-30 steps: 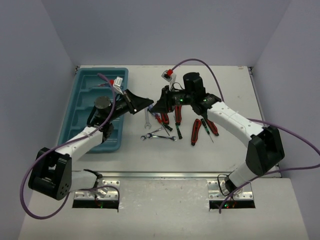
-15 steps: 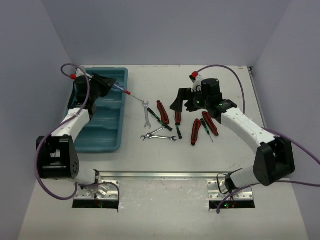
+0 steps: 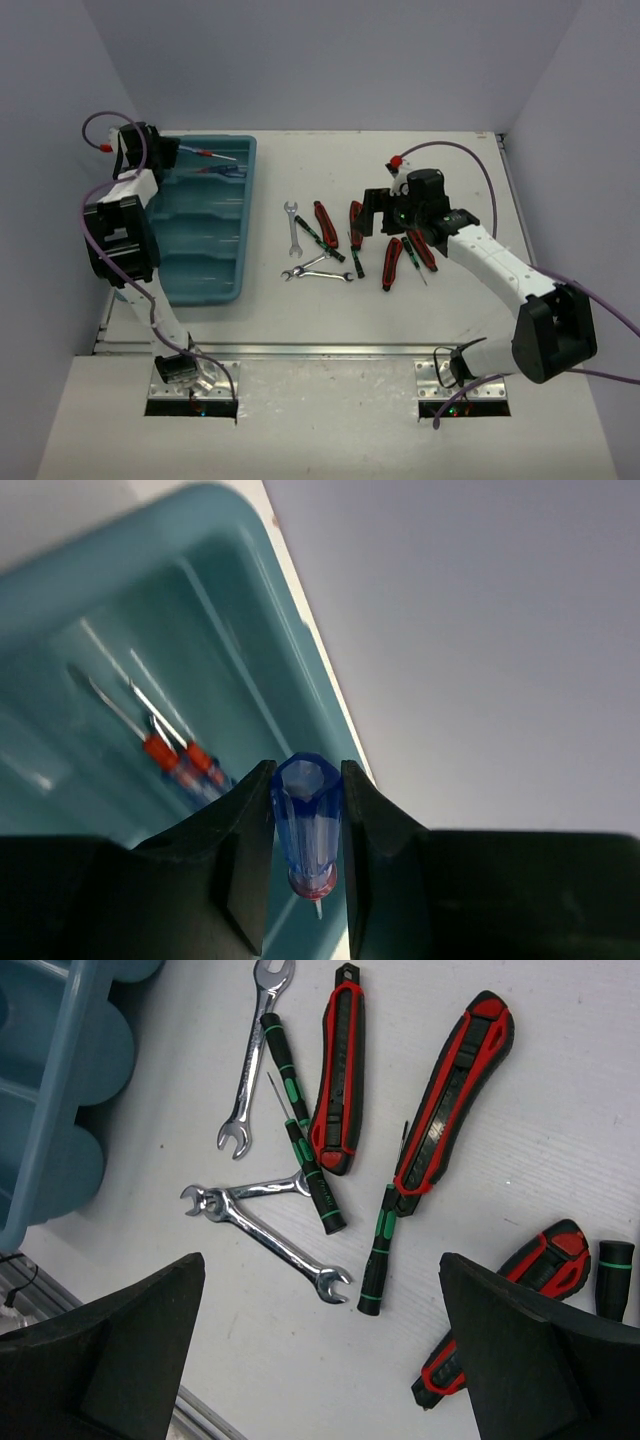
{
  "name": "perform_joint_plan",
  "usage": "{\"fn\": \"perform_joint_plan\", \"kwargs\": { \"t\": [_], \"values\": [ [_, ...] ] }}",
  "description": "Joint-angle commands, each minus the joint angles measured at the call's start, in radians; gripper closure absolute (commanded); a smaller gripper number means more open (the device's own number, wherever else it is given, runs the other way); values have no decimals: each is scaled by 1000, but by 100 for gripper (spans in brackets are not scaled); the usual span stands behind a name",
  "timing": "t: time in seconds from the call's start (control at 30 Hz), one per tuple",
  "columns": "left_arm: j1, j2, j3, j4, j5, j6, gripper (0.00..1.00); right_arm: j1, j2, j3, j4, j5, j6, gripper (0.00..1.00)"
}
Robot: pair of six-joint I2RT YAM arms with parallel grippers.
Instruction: Sort the tools into containers
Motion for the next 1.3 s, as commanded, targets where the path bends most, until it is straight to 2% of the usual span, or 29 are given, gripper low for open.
{"fn": "perform_joint_plan", "kwargs": {
  "t": [0.0,0.03,0.1,0.17,0.23,0.37,0.4,0.47,0.53,0.67,0.77,0.83,0.93,1.07,1.17,1.27],
  "values": [
    [10,83,160,-11,-40,28,67,2,6,11,24,-3,-25,1],
    [11,95,175,-19,-40,32,52,2,8,13,23,-1,-25,1],
    [11,103,188,-33,-41,30,31,2,16,18,24,0,-24,1],
    [10,89,184,-32,-27,28,20,1,22,24,22,1,-14,1],
    [6,51,187,-35,-14,42,0,1,25,34,9,15,-7,1],
    [-8,-46,207,-76,20,79,0,2,36,58,-10,56,21,1],
    [-19,-97,223,-161,23,128,0,2,47,71,-18,82,44,1],
    [-35,-168,214,-193,32,166,0,1,73,88,-32,108,92,1],
    [-55,-256,137,-214,78,199,0,1,100,124,-72,138,116,1],
    [-145,-583,-90,-215,116,344,0,2,189,206,-152,217,124,1],
    [-315,-818,-319,-230,15,457,0,3,300,325,-264,247,66,1],
    [-424,-906,-442,-268,-45,488,0,6,350,380,-337,360,52,1],
    [-487,-1040,-548,-331,-53,512,0,8,409,393,-318,384,35,3],
    [-558,-1141,-585,-440,-51,583,0,20,546,519,-342,326,27,13],
    [-566,-1184,-557,-564,-51,648,0,40,660,615,-363,335,13,18],
    [-566,-1222,-571,-609,-74,721,0,47,745,681,-365,355,9,21]
  ]
}}
